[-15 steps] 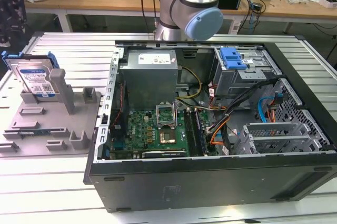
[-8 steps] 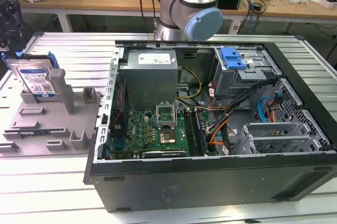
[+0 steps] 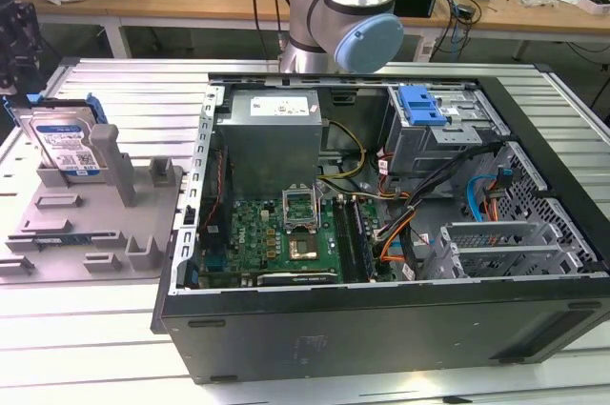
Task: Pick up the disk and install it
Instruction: 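Pick up the disk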
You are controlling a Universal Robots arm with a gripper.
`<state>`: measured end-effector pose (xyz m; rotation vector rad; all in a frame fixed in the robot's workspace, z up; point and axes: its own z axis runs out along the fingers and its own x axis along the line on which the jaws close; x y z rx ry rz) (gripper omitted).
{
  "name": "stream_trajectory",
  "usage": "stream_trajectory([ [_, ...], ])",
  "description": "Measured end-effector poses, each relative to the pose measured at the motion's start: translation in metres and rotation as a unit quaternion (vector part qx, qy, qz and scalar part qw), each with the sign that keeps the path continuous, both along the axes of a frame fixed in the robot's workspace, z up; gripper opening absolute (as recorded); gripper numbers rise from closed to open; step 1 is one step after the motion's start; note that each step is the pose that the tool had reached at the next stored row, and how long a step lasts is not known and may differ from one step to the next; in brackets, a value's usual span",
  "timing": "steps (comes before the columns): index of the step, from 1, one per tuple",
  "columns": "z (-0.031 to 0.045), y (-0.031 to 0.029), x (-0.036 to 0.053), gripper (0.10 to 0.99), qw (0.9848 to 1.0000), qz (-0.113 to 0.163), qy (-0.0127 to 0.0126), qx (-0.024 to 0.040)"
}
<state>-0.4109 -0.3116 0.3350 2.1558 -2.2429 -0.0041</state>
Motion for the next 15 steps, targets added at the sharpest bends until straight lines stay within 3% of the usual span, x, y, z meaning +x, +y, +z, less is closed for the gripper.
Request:
stream_trajectory([
  [15,-0.0114,-0.0011,-0.0028,0.482,1.0000,0.000,-0.0001,-0.0003],
])
